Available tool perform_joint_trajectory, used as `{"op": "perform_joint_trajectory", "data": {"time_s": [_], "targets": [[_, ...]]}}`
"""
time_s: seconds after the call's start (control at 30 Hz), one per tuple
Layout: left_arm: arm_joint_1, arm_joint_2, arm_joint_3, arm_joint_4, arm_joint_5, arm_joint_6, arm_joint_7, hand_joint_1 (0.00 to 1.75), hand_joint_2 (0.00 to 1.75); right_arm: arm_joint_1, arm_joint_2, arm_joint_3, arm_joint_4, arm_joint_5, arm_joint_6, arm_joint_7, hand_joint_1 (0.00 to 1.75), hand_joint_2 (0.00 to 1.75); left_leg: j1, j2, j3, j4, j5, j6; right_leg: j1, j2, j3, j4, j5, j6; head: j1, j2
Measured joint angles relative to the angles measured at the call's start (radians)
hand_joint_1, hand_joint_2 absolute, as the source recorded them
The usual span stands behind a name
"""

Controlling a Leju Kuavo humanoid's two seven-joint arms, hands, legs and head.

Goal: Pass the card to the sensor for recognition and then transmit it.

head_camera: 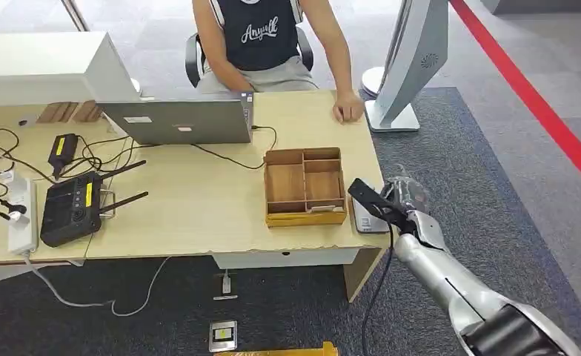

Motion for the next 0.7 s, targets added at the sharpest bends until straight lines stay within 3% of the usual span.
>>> {"op": "perform_joint_trajectory", "data": {"time_s": [0.7], "targets": [[-0.001,-0.005,0.006,-0.008,0.010,0.000,-0.023,0.00,1.75,-0.007,0.013,-0.008,0.021,0.000,0.001,-0.013,1.75,1.75,0.000,0.000,0.001,0.000,0.000,0.000,0.000,0.000,0.001,0.000,0.000,0.000,0.000,0.000]]}}
